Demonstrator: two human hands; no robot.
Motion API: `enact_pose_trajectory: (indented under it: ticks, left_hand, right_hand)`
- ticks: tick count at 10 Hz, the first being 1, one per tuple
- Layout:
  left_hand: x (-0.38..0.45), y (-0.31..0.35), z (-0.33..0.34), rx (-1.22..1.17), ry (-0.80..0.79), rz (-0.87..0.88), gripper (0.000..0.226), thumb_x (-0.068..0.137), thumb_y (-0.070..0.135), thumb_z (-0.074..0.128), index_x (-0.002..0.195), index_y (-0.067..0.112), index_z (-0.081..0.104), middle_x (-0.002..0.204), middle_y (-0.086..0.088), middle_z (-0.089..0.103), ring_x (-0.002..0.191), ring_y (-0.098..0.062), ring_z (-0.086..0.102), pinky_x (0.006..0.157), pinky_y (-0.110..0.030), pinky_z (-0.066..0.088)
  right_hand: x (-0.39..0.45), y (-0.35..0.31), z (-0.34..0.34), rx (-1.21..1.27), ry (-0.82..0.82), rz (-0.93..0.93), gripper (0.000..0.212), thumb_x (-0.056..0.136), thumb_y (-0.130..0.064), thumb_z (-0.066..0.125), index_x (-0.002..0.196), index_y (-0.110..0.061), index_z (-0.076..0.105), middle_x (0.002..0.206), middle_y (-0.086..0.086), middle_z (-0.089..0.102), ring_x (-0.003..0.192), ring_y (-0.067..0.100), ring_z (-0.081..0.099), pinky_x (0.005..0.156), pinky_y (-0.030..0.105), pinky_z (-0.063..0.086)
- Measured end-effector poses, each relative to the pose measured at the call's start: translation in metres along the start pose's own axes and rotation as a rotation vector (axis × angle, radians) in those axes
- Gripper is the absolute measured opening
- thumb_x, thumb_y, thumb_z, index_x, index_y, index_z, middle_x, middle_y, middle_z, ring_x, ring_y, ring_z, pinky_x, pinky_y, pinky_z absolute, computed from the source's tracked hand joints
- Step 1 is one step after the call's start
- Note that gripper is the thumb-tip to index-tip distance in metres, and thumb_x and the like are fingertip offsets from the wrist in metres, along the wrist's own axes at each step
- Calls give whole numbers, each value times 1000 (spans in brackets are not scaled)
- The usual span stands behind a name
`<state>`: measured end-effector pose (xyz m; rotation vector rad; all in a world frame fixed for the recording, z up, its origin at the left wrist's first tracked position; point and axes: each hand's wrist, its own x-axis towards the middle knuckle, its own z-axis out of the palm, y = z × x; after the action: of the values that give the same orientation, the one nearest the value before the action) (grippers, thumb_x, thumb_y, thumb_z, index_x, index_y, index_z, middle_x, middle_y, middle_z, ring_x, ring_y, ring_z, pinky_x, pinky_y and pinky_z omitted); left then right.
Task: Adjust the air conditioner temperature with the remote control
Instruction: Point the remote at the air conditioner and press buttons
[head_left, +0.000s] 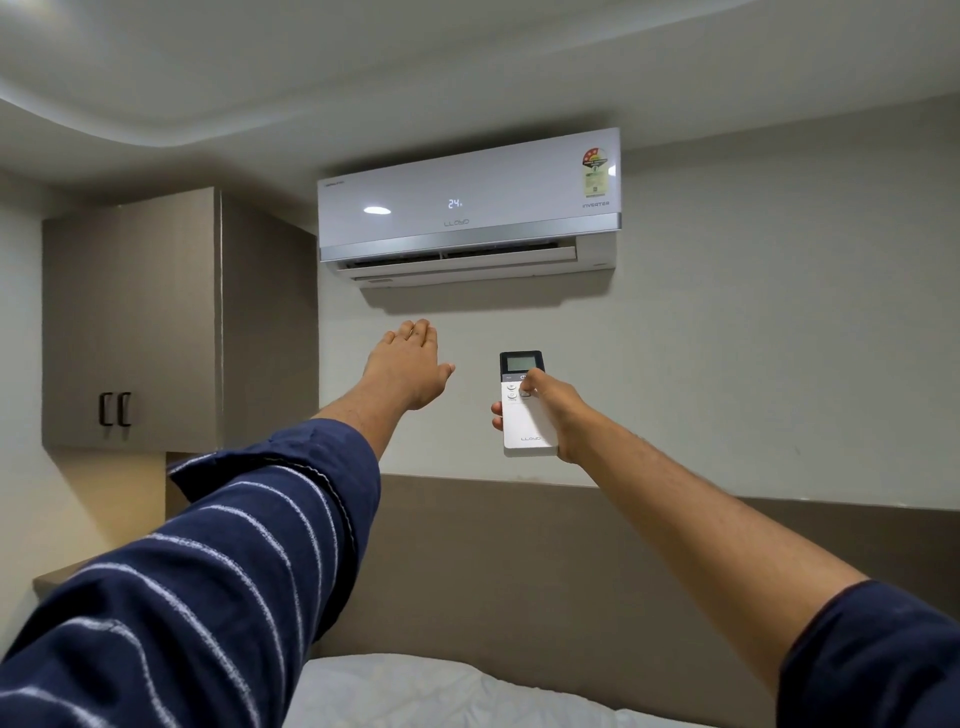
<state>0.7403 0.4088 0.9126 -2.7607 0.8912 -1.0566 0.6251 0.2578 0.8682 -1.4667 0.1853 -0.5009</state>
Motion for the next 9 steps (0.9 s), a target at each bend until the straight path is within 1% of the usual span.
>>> enact_pose_trajectory:
  ticks: [3,4,5,6,7,9]
  left_hand:
    - [3,0,3,-3,6,-3,69,102,44,22,156,6,4,165,-11,2,153,-26,3,123,-40,8]
    - [4,1,3,-5,5,-1,69,102,44,21,156,5,4,165,-11,2,153,-26,3,123,-40,8]
    - [3,1,4,1,1,-2,69,102,44,21,156,5,3,165,-11,2,153,-26,3,123,-40,8]
    - [3,-1,5,4,-5,-6,69,102,44,21,156,5,3,165,-11,2,153,-26,3,123,-40,8]
    - [2,-2,6,6,-7,-8,69,102,44,21,156,5,3,165,-12,2,153,-26,3,123,-40,8]
    - [-1,1,8,-7,-21,-8,69,102,44,21,156,5,3,165,-12,1,153,-27,3,123,-40,8]
  right_hand:
    - [-1,0,3,-6,5,-15,18,83,-12,40,93,-9,54,60,9,74,48,23,70,51,24,54]
    - [0,-1,3,-7,18,-29,17,83,-13,40,91,-10,55,69,11,73,49,22,70,51,24,54]
    - [0,-2,3,-20,21,-26,16,83,-13,39,90,-10,54,70,13,73,48,23,70,48,22,54]
    - [-1,-1,4,-33,21,-16,16,83,-13,39,88,-10,54,58,9,74,48,22,71,49,22,54]
    - [0,1,4,-20,18,-12,16,82,-14,41,89,-10,54,56,8,74,49,22,71,51,23,53]
    - [-1,3,3,-9,12,-11,16,82,-13,41,92,-10,54,57,8,74,48,23,70,49,23,54]
